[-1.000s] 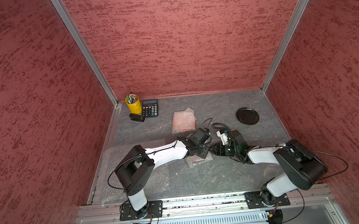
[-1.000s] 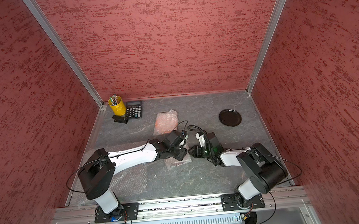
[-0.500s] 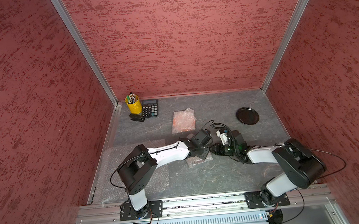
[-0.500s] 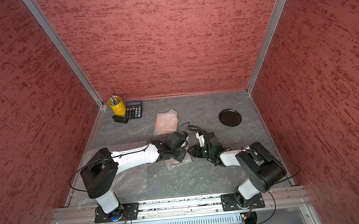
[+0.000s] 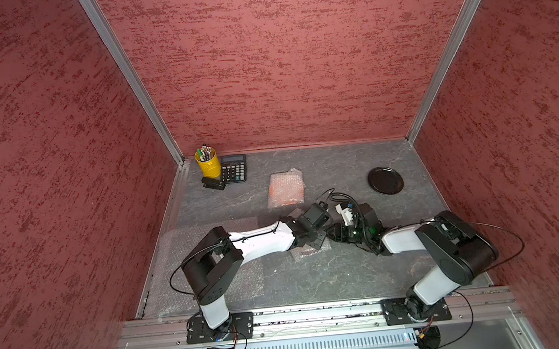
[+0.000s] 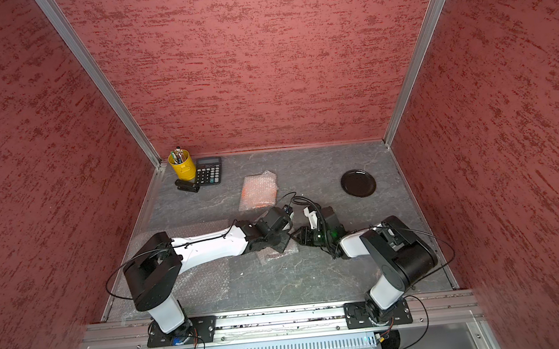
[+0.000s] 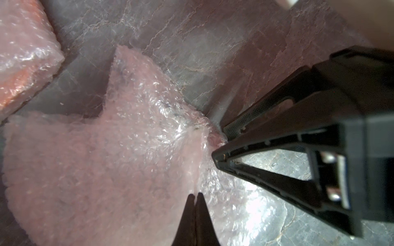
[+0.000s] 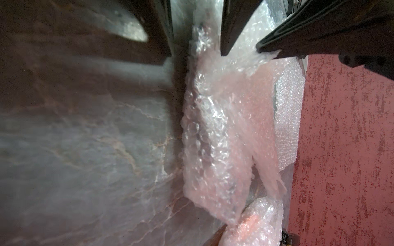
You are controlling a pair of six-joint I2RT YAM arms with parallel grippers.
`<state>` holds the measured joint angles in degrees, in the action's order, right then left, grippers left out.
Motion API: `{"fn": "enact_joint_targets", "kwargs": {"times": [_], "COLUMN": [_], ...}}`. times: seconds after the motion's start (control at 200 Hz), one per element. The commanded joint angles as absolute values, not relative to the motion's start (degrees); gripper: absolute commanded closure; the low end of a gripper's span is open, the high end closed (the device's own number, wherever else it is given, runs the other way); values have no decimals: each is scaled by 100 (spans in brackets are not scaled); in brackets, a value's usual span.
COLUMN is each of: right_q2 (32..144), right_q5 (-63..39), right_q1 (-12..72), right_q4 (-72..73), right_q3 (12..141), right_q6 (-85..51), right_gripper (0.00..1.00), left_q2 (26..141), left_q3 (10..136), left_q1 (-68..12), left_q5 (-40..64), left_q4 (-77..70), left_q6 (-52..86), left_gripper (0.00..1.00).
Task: Unpack dinner plates from bubble wrap
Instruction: Unwrap the bubble wrap at the center of the board.
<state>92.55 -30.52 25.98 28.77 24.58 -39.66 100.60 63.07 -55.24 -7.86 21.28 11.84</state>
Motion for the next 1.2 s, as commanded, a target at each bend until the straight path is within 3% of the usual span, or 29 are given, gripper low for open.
{"fn": "enact_joint_targets", "kwargs": {"times": [0.0,0.356,0.782,1.112,1.192], "right_q2": [9433,9535,9610,8763,8508], "right_q5": [-3116,-2738,-2554,-2318,-2094], "right_q1": [2573,2575,2574,2584,2593], "right_q4": [3140,3031,3044,2476,2037], "right_q3": [2514,2446,2402,2593,2771], "right_q6": [-4186,-4374,-4529,-4008,-3719], "right_gripper": [65,80,85,57,55], "left_q2": [9849,9431,8649,7974,7758], "left_q3": [6200,5854,5162,4588,4452], "left_q1": [-5502,-5406,-5204,-5146,-5107], "left_q5": [-822,-1059,-1179,-1909,-1994], "left_q4": [1881,1660,1180,1275,1388], "left_q6": [1246,1458,1749,2622,3088], "left_gripper": [100,100,100,100,100]}}
